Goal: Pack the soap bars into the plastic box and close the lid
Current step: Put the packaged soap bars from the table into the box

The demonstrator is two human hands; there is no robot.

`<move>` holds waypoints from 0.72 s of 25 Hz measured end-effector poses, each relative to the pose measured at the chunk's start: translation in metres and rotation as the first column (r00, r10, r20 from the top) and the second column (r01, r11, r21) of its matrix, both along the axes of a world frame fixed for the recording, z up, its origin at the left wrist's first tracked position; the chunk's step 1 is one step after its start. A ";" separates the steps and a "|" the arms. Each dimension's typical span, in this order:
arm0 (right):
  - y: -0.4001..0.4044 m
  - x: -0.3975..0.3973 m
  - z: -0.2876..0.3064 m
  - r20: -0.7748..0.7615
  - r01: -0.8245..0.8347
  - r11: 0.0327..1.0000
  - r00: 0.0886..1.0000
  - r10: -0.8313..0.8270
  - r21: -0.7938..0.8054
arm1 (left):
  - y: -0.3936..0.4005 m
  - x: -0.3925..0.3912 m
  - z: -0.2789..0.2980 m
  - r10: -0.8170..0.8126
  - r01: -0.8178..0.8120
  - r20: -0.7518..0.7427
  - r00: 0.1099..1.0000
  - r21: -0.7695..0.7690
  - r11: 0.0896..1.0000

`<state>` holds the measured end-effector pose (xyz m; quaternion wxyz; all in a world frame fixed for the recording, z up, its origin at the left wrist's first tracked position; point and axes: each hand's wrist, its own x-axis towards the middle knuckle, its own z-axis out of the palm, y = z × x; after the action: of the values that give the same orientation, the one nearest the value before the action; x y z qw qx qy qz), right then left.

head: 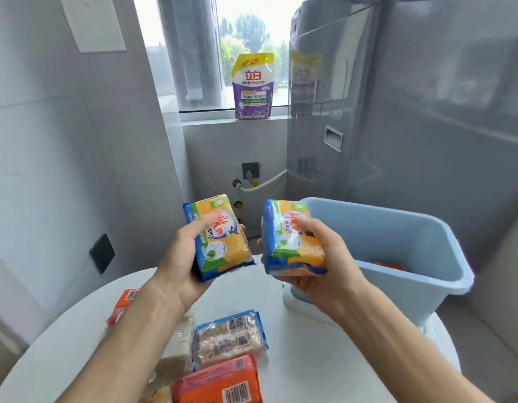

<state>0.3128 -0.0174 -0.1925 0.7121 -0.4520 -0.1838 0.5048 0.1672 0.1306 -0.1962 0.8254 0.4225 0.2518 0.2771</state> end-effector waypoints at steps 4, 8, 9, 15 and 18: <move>-0.033 0.067 0.038 0.239 0.210 0.962 0.957 -0.166 -0.173 | -0.019 0.056 0.034 -0.074 0.102 -0.143 0.987 0.199 0.975; -0.037 0.147 0.047 0.544 0.357 0.847 0.833 -0.099 -0.393 | -0.027 0.149 0.047 0.011 0.185 -0.332 0.943 0.552 0.813; -0.033 0.161 0.041 0.597 0.352 0.810 0.802 -0.004 -0.468 | -0.027 0.170 0.042 0.035 0.269 -0.422 0.906 0.638 0.721; -0.010 0.189 -0.020 0.551 0.260 0.568 0.716 0.429 -0.781 | -0.021 0.227 -0.012 0.312 0.773 -0.791 0.526 0.598 0.212; -0.008 0.189 -0.041 0.511 0.204 0.555 0.713 0.480 -0.806 | -0.015 0.233 -0.026 0.327 0.819 -0.830 0.452 0.531 0.218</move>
<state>0.5017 -0.0250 -0.2339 0.2493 -0.8627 -0.2148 0.3841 0.4005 0.1152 -0.2219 0.1892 0.9322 0.3043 -0.0511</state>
